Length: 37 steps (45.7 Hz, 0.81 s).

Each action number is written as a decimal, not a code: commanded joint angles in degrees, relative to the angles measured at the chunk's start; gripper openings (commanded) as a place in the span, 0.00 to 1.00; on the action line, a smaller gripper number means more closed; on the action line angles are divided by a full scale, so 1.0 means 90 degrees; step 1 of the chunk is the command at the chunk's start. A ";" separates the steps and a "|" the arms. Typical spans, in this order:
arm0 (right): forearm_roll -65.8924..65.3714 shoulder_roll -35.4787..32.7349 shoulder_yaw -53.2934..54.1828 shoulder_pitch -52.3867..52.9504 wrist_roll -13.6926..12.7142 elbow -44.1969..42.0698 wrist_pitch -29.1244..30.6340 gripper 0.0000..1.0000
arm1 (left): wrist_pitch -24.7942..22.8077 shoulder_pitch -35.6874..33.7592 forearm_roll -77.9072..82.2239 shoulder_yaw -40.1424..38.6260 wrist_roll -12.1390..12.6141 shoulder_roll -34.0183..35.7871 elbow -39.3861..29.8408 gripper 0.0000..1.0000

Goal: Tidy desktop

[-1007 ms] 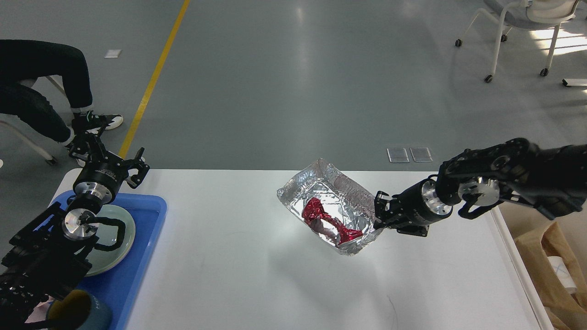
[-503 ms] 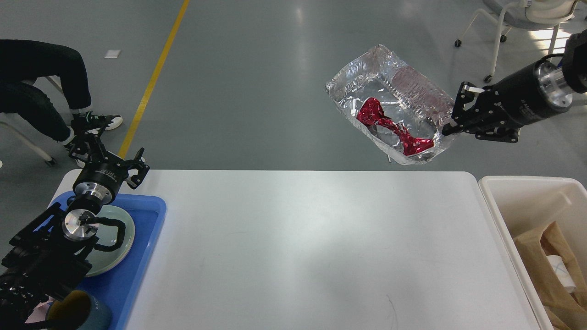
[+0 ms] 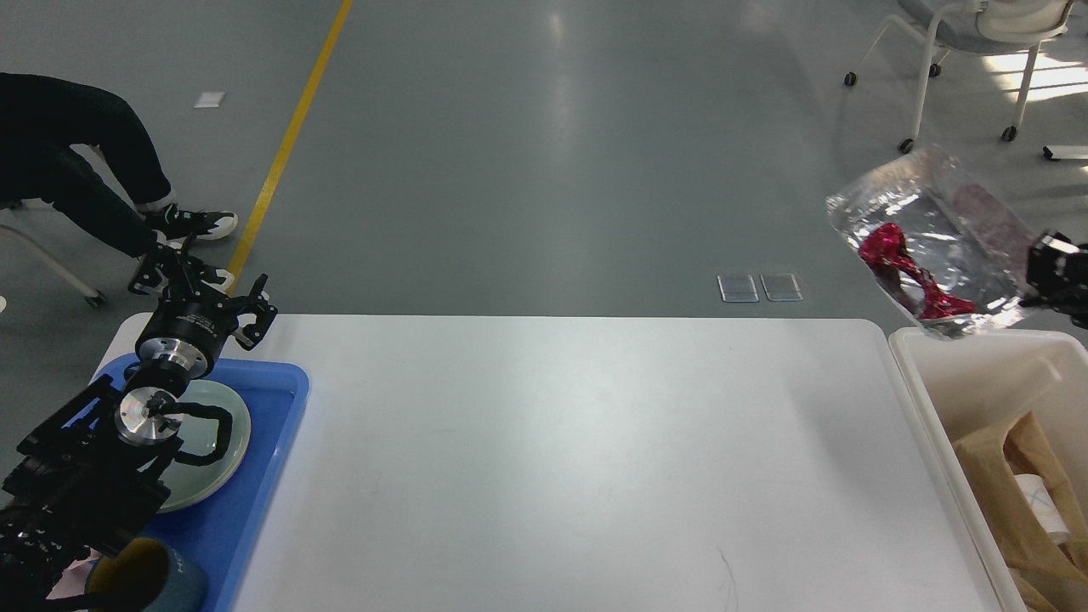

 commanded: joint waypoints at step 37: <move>-0.0002 0.0152 0.2116 -0.3532 0.0006 -0.1454 -0.1200 1.00 | 0.0000 0.0000 0.0000 0.0000 0.0000 0.0000 0.0000 0.97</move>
